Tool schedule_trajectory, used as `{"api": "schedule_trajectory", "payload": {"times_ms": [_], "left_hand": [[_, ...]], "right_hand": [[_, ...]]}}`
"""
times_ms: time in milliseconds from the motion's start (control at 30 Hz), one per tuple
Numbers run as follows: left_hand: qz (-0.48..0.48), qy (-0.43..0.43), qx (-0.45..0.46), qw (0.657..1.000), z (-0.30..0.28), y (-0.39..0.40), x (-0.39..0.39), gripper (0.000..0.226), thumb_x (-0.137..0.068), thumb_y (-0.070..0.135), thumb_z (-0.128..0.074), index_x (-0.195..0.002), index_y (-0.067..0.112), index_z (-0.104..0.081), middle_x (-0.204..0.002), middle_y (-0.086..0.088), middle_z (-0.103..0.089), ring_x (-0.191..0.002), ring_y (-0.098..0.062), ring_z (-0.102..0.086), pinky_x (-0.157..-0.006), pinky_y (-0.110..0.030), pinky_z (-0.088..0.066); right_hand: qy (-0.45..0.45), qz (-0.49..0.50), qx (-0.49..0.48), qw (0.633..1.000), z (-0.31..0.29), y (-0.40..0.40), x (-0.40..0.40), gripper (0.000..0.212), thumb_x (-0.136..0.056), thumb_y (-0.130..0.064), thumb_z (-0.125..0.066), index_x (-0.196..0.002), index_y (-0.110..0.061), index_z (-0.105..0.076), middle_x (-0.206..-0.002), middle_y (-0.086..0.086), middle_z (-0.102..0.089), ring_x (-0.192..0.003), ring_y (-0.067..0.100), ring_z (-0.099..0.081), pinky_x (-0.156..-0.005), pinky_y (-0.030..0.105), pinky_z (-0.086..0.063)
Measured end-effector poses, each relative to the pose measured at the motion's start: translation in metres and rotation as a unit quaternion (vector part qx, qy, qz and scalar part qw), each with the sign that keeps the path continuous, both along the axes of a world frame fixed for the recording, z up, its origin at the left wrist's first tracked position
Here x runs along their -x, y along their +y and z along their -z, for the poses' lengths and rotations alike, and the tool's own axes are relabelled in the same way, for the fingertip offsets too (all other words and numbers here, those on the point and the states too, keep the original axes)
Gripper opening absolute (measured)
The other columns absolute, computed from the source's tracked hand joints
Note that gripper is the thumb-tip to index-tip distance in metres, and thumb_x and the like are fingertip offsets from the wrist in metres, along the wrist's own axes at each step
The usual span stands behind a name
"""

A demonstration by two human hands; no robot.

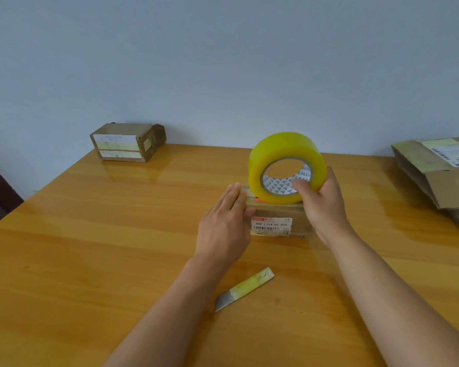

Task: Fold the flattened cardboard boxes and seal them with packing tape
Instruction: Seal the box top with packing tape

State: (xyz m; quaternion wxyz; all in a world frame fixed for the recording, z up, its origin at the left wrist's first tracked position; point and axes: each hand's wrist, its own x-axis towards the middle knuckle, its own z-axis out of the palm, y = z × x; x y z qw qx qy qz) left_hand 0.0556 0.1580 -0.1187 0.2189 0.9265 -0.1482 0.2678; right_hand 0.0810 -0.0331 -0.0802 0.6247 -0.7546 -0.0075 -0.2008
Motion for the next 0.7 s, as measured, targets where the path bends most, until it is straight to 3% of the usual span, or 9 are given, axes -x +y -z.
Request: {"api": "schedule_trajectory", "payload": {"times_ms": [100, 167, 300, 400, 467, 600, 700], "left_hand": [[0.005, 0.007, -0.014, 1.000, 0.001, 0.001, 0.001, 0.058, -0.102, 0.043, -0.034, -0.140, 0.004, -0.053, -0.144, -0.013, -0.053, -0.139, -0.026, -0.045, -0.100, -0.042, -0.049], [0.000, 0.008, -0.044, 0.999, 0.003, 0.001, 0.000, 0.066, -0.101, 0.053, -0.035, -0.143, 0.005, -0.049, -0.145, -0.011, -0.052, -0.141, -0.025, -0.042, -0.103, -0.039, -0.047], [-0.026, -0.016, -0.061, 0.998, 0.006, 0.001, -0.006, 0.066, -0.099, 0.054, -0.038, -0.136, 0.002, -0.056, -0.138, -0.012, -0.059, -0.135, -0.026, -0.049, -0.099, -0.041, -0.050], [-0.042, -0.035, -0.065, 0.996, 0.005, 0.002, -0.006, 0.064, -0.099, 0.052, -0.040, -0.135, 0.003, -0.058, -0.138, -0.011, -0.059, -0.134, -0.026, -0.051, -0.101, -0.043, -0.049], [-0.047, -0.031, -0.068, 0.996, 0.004, 0.002, -0.006, 0.066, -0.098, 0.055, -0.038, -0.139, 0.005, -0.053, -0.144, -0.011, -0.054, -0.140, -0.024, -0.044, -0.111, -0.042, -0.041], [-0.029, -0.032, -0.118, 0.992, 0.001, 0.003, -0.007, 0.077, -0.097, 0.063, -0.036, -0.152, 0.008, -0.035, -0.158, -0.010, -0.035, -0.152, -0.022, -0.019, -0.124, -0.036, -0.012], [-0.043, -0.025, -0.143, 0.988, 0.000, 0.000, -0.009, 0.083, -0.096, 0.071, -0.029, -0.149, 0.008, -0.041, -0.153, -0.010, -0.044, -0.149, -0.022, -0.027, -0.123, -0.035, -0.014]], "right_hand": [[-0.008, -0.005, 0.032, 0.999, 0.001, 0.004, 0.003, 0.033, -0.088, -0.025, -0.074, -0.111, -0.026, -0.050, -0.090, -0.010, -0.061, -0.074, -0.011, -0.058, -0.064, 0.011, -0.046], [-0.004, -0.015, 0.033, 0.999, 0.002, 0.007, 0.005, 0.039, -0.085, -0.028, -0.077, -0.112, -0.026, -0.049, -0.093, -0.011, -0.061, -0.078, -0.010, -0.059, -0.064, 0.008, -0.046], [0.012, -0.041, -0.021, 0.999, 0.007, 0.007, 0.005, 0.038, -0.085, -0.029, -0.076, -0.113, -0.024, -0.051, -0.096, -0.006, -0.063, -0.079, -0.008, -0.061, -0.069, 0.011, -0.048], [0.012, -0.052, -0.059, 0.997, 0.009, 0.008, 0.004, 0.033, -0.085, -0.028, -0.077, -0.108, -0.028, -0.053, -0.100, -0.001, -0.065, -0.084, 0.000, -0.063, -0.078, 0.023, -0.052], [0.008, -0.061, -0.078, 0.995, 0.010, 0.012, 0.003, 0.034, -0.084, -0.024, -0.078, -0.108, -0.022, -0.054, -0.096, -0.002, -0.064, -0.084, 0.002, -0.063, -0.077, 0.026, -0.053], [-0.006, -0.074, -0.095, 0.993, 0.009, 0.019, 0.002, 0.040, -0.084, -0.016, -0.077, -0.114, -0.005, -0.051, -0.087, -0.007, -0.061, -0.077, -0.003, -0.062, -0.070, 0.017, -0.052], [-0.001, -0.078, -0.090, 0.993, 0.009, 0.017, 0.001, 0.037, -0.085, -0.017, -0.077, -0.112, -0.010, -0.052, -0.089, -0.004, -0.060, -0.077, -0.002, -0.061, -0.072, 0.019, -0.052]]}}
